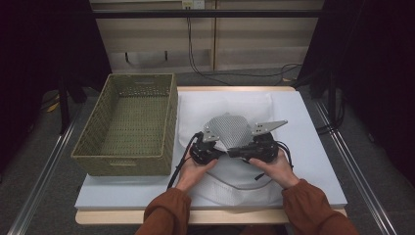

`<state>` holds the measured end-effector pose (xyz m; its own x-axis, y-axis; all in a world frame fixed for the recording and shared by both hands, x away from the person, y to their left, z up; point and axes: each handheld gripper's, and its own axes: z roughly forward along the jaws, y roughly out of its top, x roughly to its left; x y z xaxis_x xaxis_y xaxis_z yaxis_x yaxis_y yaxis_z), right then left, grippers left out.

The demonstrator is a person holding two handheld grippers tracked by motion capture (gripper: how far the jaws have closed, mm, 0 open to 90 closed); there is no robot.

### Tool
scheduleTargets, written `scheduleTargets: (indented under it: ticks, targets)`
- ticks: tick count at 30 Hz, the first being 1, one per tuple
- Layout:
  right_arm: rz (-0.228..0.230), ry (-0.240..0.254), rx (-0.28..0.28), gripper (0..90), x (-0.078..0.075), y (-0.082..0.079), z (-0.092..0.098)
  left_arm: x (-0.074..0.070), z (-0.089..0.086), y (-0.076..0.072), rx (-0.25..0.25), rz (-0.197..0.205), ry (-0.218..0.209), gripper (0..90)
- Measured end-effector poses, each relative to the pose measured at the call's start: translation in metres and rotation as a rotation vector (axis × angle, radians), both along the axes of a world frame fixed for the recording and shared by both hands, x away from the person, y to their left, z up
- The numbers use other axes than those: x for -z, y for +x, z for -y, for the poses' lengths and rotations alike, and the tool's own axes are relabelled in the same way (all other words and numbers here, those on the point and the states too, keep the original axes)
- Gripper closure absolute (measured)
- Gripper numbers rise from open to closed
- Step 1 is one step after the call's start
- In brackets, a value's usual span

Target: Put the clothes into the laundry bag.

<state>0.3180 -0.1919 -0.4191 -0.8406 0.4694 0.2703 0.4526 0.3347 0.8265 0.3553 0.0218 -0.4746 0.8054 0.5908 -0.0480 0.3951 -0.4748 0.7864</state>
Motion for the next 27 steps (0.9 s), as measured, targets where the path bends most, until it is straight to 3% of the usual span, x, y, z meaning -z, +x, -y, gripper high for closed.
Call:
scheduleTargets:
  ticks: [3, 4, 7, 9, 11, 12, 15, 21, 22, 27]
  targets:
    - [-0.003, -0.012, 0.002, 90.0, 0.002, 0.001, -0.001, 0.004, 0.000, 0.001, -0.016, -0.011, -0.004, 78.4]
    - [-0.004, -0.012, 0.000, 90.0, 0.003, 0.001, 0.000, 0.004, -0.002, 0.001, -0.006, -0.017, 0.017, 76.8]
    - [-0.010, -0.012, 0.007, 90.0, 0.005, 0.003, 0.001, 0.005, -0.003, -0.001, 0.004, -0.035, -0.003, 72.8]
    - [-0.011, -0.012, 0.008, 90.0, 0.005, 0.003, 0.002, 0.003, -0.007, -0.005, 0.035, -0.031, 0.011, 72.8]
    - [-0.011, -0.010, 0.010, 90.0, 0.005, 0.004, 0.003, 0.001, -0.011, -0.007, 0.036, -0.035, 0.010, 69.0]
    - [-0.010, -0.009, 0.012, 90.0, 0.005, 0.004, 0.003, 0.001, -0.013, -0.010, 0.031, -0.034, -0.012, 67.5]
    - [-0.007, -0.007, 0.014, 90.0, 0.005, 0.004, 0.004, -0.002, -0.018, -0.015, 0.045, -0.020, -0.013, 62.4]
    - [-0.013, -0.007, 0.019, 90.0, 0.005, 0.005, 0.005, -0.009, -0.021, -0.026, 0.086, 0.012, 0.039, 52.9]
    - [-0.012, -0.009, 0.018, 90.0, 0.006, 0.005, 0.005, -0.008, -0.022, -0.027, 0.084, 0.009, 0.023, 52.8]
    - [-0.012, -0.010, 0.020, 90.0, 0.005, 0.005, 0.005, -0.013, -0.026, -0.036, 0.094, 0.024, 0.048, 46.9]
